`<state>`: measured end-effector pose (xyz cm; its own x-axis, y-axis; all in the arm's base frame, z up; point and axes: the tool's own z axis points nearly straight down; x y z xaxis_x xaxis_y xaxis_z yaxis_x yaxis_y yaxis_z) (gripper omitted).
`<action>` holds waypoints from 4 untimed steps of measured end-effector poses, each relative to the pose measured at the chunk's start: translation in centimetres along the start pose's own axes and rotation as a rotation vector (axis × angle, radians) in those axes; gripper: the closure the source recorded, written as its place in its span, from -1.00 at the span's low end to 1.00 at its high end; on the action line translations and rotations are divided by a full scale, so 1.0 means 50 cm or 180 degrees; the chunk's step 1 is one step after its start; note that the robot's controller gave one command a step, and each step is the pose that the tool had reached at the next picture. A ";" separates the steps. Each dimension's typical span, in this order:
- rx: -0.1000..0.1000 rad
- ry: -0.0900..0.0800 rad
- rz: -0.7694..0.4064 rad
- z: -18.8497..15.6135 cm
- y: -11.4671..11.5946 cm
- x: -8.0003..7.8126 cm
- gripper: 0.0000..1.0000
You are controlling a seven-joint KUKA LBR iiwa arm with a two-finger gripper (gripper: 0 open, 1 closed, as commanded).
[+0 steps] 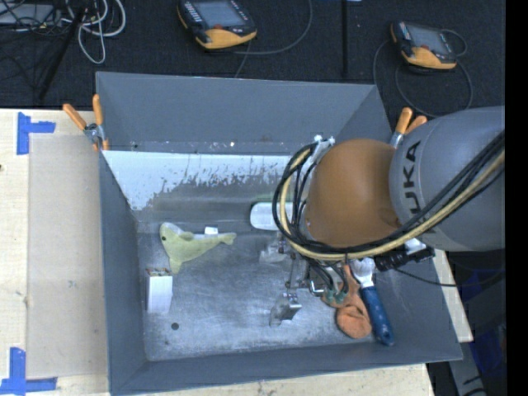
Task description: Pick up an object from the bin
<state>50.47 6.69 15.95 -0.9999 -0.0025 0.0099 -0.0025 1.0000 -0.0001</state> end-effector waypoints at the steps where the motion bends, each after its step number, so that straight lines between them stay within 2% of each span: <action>1: -0.0002 -0.0024 0.0008 -0.008 -0.001 -0.004 -1.00; 2: -0.0001 -0.0027 -0.0024 -0.005 0.000 -0.009 -1.00; 3: -0.0012 -0.0045 -0.0370 0.052 0.229 -0.168 -1.00; 4: -0.0009 -0.0033 0.0250 0.045 0.223 -0.170 -1.00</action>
Offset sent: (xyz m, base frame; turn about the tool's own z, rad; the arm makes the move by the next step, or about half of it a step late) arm 0.0923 0.0299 -0.0895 -0.4007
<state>58.92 17.86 13.61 -0.9971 0.0761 -0.0004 0.0761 0.9971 0.0024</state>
